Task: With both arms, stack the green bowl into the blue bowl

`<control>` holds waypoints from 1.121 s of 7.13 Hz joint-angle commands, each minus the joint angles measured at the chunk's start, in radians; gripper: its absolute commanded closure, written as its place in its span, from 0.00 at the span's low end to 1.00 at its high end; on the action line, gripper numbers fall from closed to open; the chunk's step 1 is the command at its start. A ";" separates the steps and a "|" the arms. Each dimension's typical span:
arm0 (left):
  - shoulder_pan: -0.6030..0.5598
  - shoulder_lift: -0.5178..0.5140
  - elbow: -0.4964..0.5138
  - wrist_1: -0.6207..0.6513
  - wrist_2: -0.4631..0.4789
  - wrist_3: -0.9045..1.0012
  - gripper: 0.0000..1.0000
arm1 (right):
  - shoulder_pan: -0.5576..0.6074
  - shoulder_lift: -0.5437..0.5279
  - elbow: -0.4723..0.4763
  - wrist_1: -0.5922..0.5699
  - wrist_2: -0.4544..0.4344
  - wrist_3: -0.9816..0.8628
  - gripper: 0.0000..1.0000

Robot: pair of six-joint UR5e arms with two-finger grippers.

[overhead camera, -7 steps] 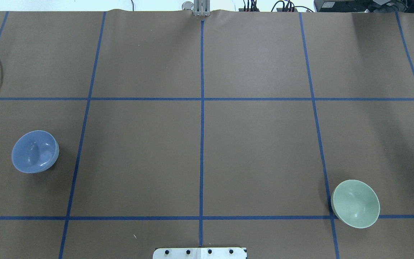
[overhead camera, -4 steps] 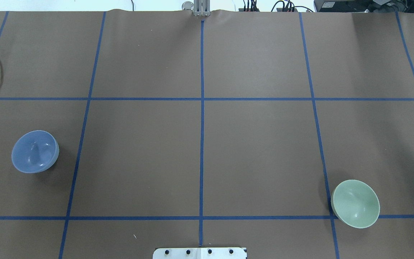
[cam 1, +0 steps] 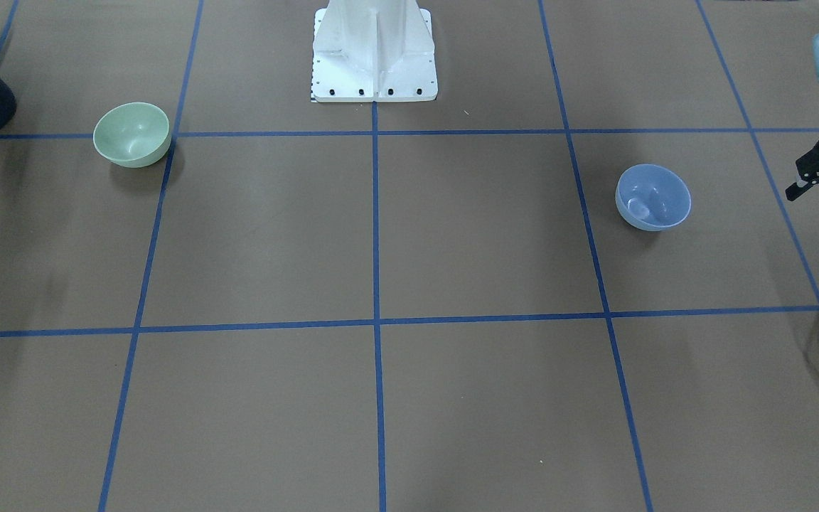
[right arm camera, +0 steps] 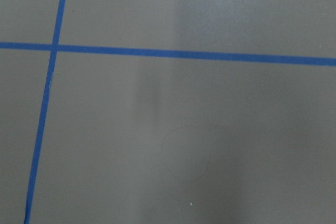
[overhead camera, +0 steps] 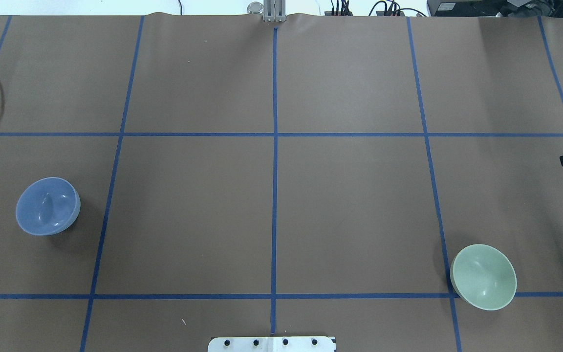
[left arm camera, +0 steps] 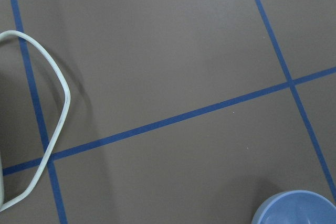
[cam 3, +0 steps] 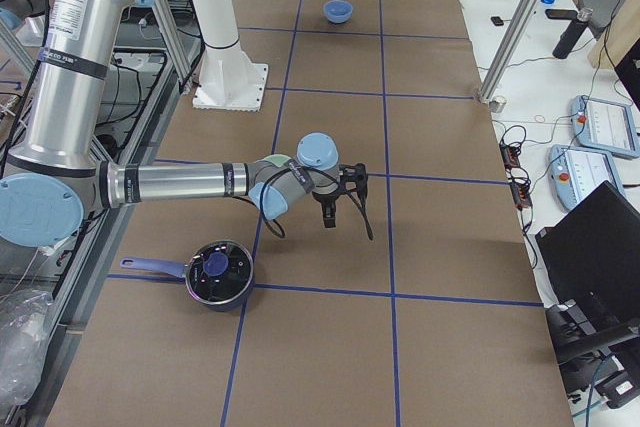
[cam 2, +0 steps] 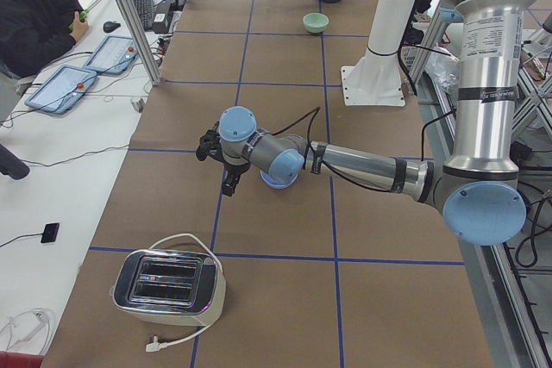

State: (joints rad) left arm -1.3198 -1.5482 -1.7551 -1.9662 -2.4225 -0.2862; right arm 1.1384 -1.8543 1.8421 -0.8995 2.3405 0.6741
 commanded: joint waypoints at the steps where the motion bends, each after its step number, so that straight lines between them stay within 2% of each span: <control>1: 0.083 0.017 0.000 -0.117 0.046 -0.153 0.03 | -0.116 -0.033 0.018 0.111 -0.023 0.210 0.00; 3: 0.128 0.026 0.002 -0.141 0.068 -0.192 0.03 | -0.218 -0.031 0.066 0.116 -0.090 0.303 0.00; 6: 0.213 0.031 0.005 -0.189 0.120 -0.265 0.03 | -0.356 -0.057 0.069 0.116 -0.200 0.361 0.00; 8: 0.275 0.074 0.012 -0.267 0.164 -0.309 0.04 | -0.423 -0.100 0.100 0.120 -0.225 0.360 0.00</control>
State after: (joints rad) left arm -1.0830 -1.4961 -1.7467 -2.1946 -2.2816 -0.5708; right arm 0.7608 -1.9294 1.9248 -0.7817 2.1333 1.0323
